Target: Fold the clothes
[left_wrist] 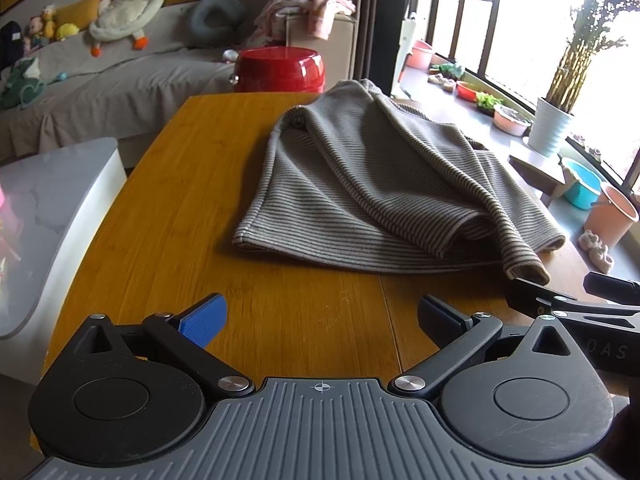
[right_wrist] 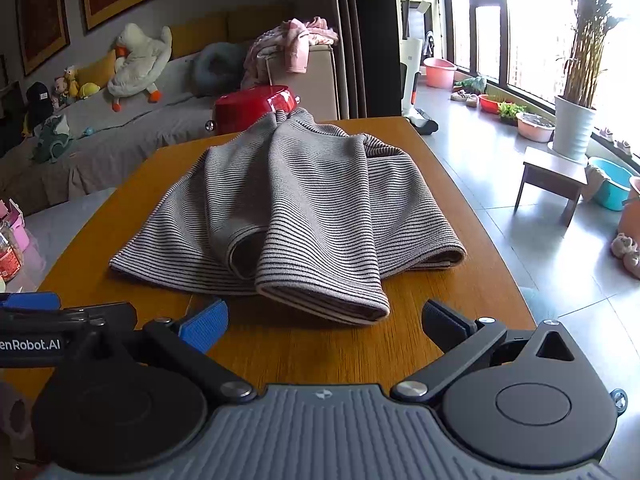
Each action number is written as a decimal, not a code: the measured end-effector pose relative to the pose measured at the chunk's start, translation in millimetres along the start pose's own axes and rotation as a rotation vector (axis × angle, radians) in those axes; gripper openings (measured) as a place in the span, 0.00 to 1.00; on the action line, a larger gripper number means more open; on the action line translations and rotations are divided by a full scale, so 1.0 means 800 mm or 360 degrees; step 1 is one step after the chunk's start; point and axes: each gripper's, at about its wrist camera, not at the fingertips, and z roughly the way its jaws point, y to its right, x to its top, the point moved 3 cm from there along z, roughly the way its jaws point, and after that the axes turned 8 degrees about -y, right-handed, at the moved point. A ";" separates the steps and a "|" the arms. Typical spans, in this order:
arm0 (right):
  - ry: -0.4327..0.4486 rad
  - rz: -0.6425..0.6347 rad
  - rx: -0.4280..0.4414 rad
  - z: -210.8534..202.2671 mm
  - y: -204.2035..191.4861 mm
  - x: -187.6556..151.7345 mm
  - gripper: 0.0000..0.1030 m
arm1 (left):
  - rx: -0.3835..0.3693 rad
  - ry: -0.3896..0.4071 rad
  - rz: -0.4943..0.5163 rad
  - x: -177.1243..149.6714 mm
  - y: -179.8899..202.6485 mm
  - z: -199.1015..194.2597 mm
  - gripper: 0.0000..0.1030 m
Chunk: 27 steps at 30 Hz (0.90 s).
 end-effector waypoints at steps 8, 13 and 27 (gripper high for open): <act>-0.0016 0.0016 0.0025 0.003 0.003 -0.001 1.00 | 0.0013 -0.0004 0.0005 0.001 0.001 0.001 1.00; -0.0036 0.0024 0.0035 0.006 0.003 -0.002 1.00 | 0.0015 -0.0013 0.0003 0.000 0.001 0.003 1.00; -0.0058 0.0018 0.0034 0.007 0.002 -0.004 1.00 | 0.0011 -0.0016 -0.0011 0.000 -0.002 0.003 1.00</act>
